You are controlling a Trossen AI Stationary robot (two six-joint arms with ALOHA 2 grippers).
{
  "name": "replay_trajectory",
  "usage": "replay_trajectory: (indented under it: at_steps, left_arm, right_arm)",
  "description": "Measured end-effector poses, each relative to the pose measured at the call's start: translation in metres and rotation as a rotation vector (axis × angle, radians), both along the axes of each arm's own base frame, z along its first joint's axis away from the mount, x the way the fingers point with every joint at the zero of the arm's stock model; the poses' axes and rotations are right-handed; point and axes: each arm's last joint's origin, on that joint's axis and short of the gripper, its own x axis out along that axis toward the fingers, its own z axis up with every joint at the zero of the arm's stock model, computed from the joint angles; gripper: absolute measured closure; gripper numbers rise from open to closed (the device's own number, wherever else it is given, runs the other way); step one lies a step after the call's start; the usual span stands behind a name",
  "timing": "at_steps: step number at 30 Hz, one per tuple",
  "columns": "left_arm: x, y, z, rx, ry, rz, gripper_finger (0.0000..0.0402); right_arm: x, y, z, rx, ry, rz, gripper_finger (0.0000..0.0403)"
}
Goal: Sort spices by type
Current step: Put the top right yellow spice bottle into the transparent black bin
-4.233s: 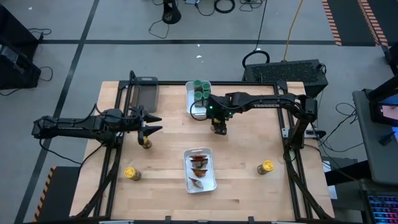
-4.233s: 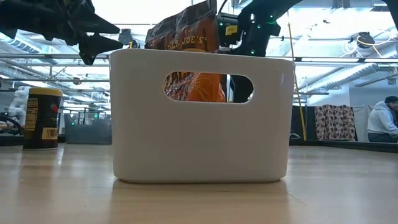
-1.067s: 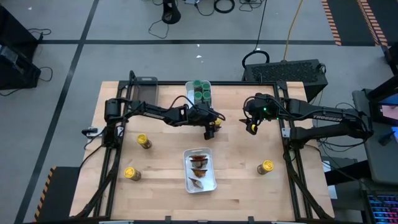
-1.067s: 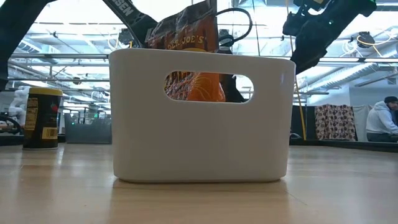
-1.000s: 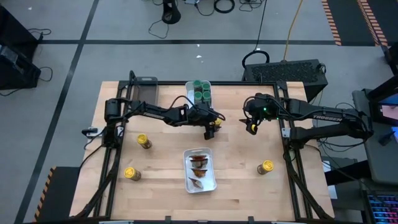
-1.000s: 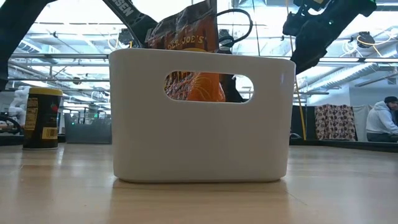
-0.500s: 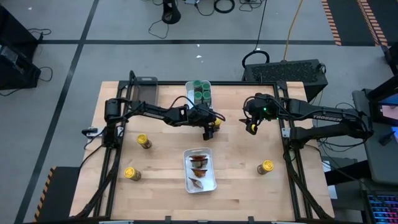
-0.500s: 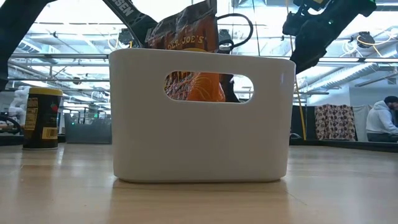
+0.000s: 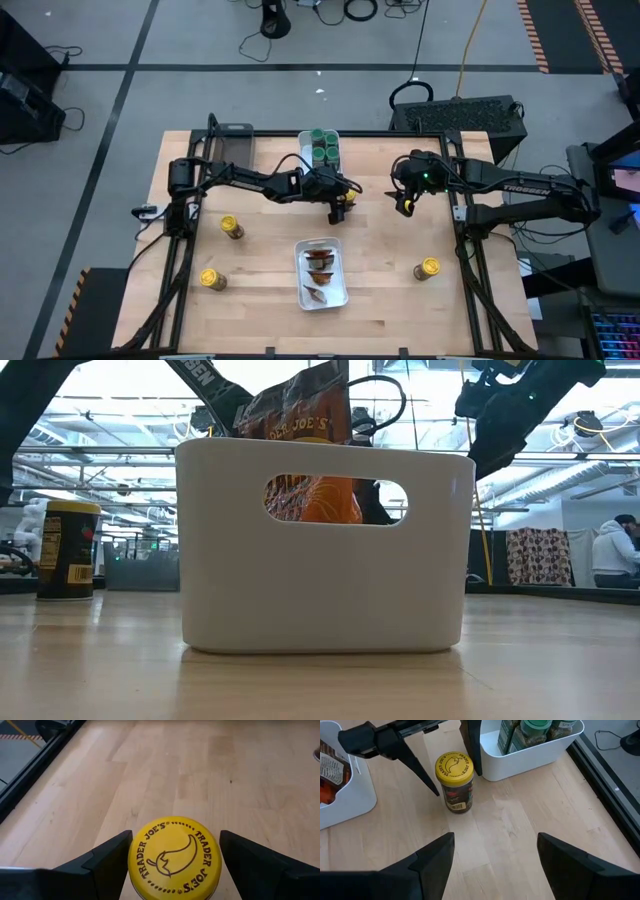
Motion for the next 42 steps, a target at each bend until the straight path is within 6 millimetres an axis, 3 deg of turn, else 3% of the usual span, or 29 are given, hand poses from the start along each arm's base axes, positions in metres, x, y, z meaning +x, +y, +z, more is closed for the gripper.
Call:
replay_trajectory:
  at_steps: [10,17,20,24,30,34,38,42]
  left_arm:
    - [0.000,0.000,0.000,0.000,0.000,0.001,0.0161]
    - [0.000,0.000,0.002,0.001,-0.002,0.001,0.0163]
    - [-0.004,-0.001,0.012,0.003,-0.012,0.001,0.0163]
    - [-0.016,-0.002,0.051,0.034,-0.071,-0.014,0.0163]
    - [-0.057,0.000,0.111,0.061,-0.079,0.006,0.0164]
    - [-0.091,0.006,0.147,0.103,-0.081,0.118,0.0164]
    - [-0.127,0.019,0.167,0.144,-0.052,0.282,0.0164]
    - [-0.164,0.036,0.166,0.137,-0.028,0.444,0.0164]
  right_arm:
    - [0.000,0.000,0.000,0.005,-0.002,-0.005,0.0135]
    - [0.000,0.000,0.000,0.005,-0.002,-0.005,0.0135]
    - [0.000,0.000,0.000,0.005,-0.002,-0.005,0.0135]
    - [0.000,0.000,0.000,0.005,0.001,-0.005,0.0135]
    - [0.000,0.000,0.000,0.003,0.004,-0.003,0.0135]
    - [0.000,0.000,0.000,0.002,0.004,-0.001,0.0135]
    - [0.000,0.000,0.000,0.000,0.001,-0.001,0.0135]
    - [0.000,0.000,0.000,0.002,-0.003,-0.004,0.0135]
